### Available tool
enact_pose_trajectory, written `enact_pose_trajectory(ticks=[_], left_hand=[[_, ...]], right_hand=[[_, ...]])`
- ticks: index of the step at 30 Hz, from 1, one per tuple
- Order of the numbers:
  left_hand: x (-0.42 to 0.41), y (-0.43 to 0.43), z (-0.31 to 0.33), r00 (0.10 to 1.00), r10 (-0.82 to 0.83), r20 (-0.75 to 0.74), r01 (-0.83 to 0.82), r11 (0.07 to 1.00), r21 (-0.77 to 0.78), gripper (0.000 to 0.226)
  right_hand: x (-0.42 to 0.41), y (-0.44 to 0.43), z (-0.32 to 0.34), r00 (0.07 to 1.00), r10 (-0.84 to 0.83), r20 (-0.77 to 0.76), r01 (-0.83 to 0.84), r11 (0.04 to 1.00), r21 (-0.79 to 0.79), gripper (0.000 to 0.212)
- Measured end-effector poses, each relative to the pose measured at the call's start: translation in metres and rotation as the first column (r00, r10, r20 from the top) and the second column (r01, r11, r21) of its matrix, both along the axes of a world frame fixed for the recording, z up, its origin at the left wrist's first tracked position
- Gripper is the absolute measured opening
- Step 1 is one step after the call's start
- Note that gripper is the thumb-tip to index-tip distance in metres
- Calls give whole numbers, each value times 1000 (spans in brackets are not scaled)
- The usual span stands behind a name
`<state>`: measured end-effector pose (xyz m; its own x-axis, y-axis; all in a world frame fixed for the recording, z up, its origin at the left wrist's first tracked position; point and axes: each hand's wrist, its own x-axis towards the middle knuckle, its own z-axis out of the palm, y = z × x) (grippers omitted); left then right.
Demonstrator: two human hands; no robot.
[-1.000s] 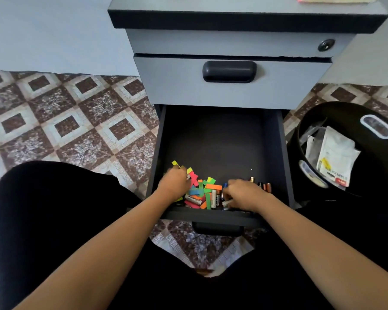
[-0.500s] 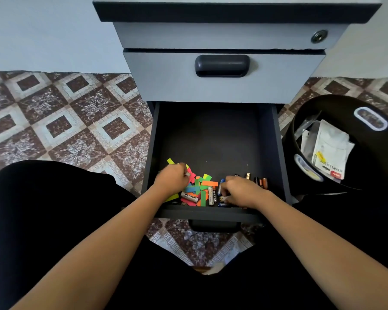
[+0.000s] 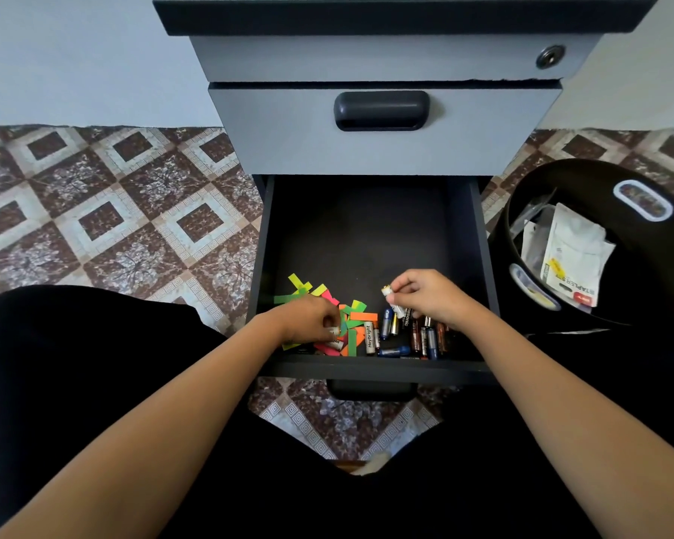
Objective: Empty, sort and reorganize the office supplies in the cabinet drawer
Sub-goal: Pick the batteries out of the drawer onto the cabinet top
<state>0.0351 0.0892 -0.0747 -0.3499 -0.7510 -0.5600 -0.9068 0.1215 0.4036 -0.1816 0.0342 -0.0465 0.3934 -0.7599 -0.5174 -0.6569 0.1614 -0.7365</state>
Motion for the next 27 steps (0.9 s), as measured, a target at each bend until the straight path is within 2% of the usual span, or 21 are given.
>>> enact_pose_trajectory(ticks=[4, 8, 10, 14, 18, 20, 23, 25, 27], left_hand=[[-2, 1, -2, 999, -44, 21, 43, 998, 34, 29], [-5, 4, -3, 984, -149, 99, 146, 989, 33, 27], [-6, 4, -5, 981, -151, 122, 150, 989, 18, 27], [-5, 4, -5, 994, -57, 92, 57, 998, -1, 23], [3, -3, 4, 976, 202, -77, -203, 979, -2, 28], [8, -5, 10, 888, 406, -215, -406, 913, 45, 15], [13, -8, 19, 636, 675, -374, -662, 726, 185, 5], [17, -10, 22, 523, 752, -400, -732, 637, 242, 9], [19, -10, 24, 446, 800, -402, -758, 577, 305, 11]], right_hand=[[-1, -1, -2, 993, -106, 51, 104, 994, 28, 29], [0, 0, -3, 976, -190, 106, 182, 980, 81, 31], [2, 2, -3, 970, -217, 111, 205, 972, 113, 30], [11, 8, -7, 983, -182, 21, 178, 976, 125, 21], [24, 15, -14, 990, -71, -123, 86, 989, 123, 18], [32, 17, -16, 977, 6, -213, 17, 994, 106, 20], [43, 22, -20, 945, 86, -315, -74, 996, 51, 21], [49, 27, -22, 908, 130, -397, -148, 989, -15, 19], [52, 34, -26, 882, 147, -448, -203, 976, -78, 27]])
